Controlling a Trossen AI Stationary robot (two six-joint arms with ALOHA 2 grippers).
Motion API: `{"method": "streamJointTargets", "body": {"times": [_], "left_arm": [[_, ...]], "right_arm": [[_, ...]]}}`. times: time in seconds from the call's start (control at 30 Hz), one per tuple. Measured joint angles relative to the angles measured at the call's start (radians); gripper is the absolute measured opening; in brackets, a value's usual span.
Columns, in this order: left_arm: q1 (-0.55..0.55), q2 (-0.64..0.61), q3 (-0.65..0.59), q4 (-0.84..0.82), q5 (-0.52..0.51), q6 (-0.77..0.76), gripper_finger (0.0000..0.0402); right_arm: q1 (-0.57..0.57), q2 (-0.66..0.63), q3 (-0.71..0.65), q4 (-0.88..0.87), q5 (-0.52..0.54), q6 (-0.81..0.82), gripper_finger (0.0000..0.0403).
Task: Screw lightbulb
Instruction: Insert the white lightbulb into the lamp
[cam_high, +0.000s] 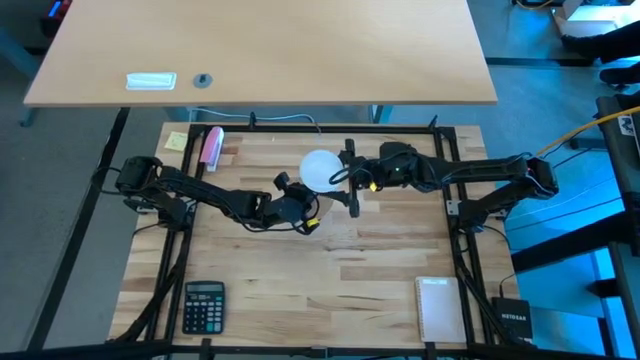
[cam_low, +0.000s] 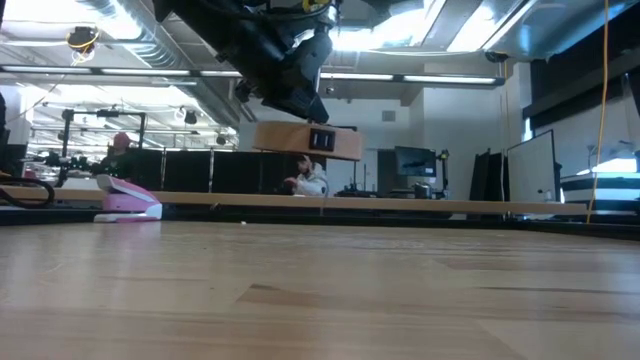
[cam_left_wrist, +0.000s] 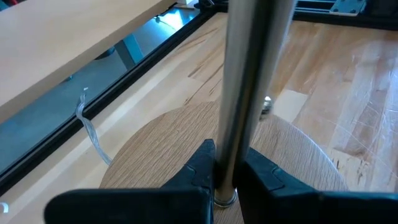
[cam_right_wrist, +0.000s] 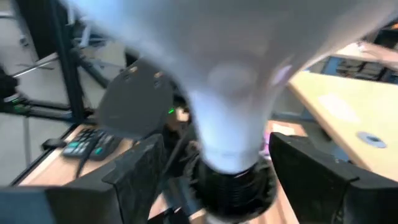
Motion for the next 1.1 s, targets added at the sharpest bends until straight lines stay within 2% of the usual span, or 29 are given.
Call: {"method": "streamJointTargets", "body": {"times": [0.2, 0.37, 0.57, 0.7, 0.97, 1.1], "left_arm": [[0.000, 0.000, 0.000, 0.016, 0.052, 0.047, 0.0027], [-0.002, 0.001, -0.001, 0.075, 0.208, 0.142, 0.0027], [-0.002, 0.002, -0.001, 0.111, 0.362, 0.178, 0.0027], [-0.002, 0.002, -0.001, 0.112, 0.438, 0.180, 0.0027], [-0.002, 0.002, -0.001, 0.176, 0.606, 0.223, 0.0027], [-0.003, 0.003, -0.002, 0.169, 0.655, 0.229, 0.0027]], "right_arm": [[0.000, -0.030, 0.001, -0.060, -0.043, -0.008, 0.0296], [0.000, -0.084, 0.001, -0.135, -0.057, -0.052, 0.0296], [0.000, -0.122, 0.001, -0.171, -0.143, -0.053, 0.0296], [0.000, -0.120, 0.002, -0.157, -0.236, -0.053, 0.0296], [0.000, -0.069, 0.002, -0.041, -0.355, -0.051, 0.0296], [0.000, -0.048, 0.002, -0.009, -0.409, -0.049, 0.0296]]}}
